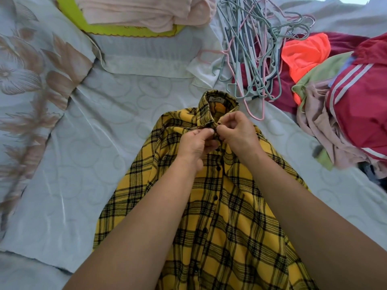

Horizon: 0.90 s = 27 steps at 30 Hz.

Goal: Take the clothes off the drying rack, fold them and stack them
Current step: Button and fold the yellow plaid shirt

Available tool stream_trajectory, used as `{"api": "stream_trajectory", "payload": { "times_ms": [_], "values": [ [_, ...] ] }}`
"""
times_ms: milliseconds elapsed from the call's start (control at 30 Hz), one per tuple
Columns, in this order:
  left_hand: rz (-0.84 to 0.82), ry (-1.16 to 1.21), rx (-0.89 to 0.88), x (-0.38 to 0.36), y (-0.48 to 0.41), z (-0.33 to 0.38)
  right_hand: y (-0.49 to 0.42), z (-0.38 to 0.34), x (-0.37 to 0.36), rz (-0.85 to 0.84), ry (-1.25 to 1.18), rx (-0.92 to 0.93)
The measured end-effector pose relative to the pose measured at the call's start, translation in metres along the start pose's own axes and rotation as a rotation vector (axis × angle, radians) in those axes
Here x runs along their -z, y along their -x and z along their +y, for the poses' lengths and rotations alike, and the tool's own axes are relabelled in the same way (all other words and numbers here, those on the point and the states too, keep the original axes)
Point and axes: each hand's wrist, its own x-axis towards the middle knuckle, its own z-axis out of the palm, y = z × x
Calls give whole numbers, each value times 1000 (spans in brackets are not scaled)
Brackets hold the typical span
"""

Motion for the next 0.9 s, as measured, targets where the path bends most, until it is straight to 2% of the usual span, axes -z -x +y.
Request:
{"api": "stream_trajectory", "payload": {
  "times_ms": [67, 133, 200, 300, 400, 467, 500, 567, 633, 700, 733, 800, 900],
  "values": [
    [20, -40, -46, -1, 1, -2, 0, 2, -2, 14, -15, -31],
    [29, -201, -170, -1, 2, -7, 2, 6, -4, 30, -32, -43],
    [-14, -277, -217, 2, 3, -10, 3, 11, -1, 6, -38, 7],
    [-131, -247, -41, 12, -5, -4, 5, 16, 7, -108, 34, 157],
    [-178, -130, 255, 20, -14, 3, 7, 23, 8, -155, 282, 294],
    [-177, -28, 325, 23, -16, 5, 8, 32, 6, -131, 461, 330],
    [-155, -59, 291, 26, -20, 5, 7, 38, 7, -105, 491, 309],
    [-24, -398, 83, 41, -36, 8, 1, 51, 19, 15, 405, 176],
    [252, -729, -155, 66, -61, 14, -11, 67, 41, 212, 412, 40],
    [467, -903, -226, 92, -87, 19, -20, 86, 65, 286, 605, -151],
    [496, -985, -213, 101, -96, 20, -22, 95, 73, 258, 677, -250],
    [438, -1103, -133, 111, -107, 16, -20, 108, 80, 142, 697, -368],
    [359, -998, -153, 111, -109, 14, -11, 114, 84, 67, 628, -345]
  ]
}}
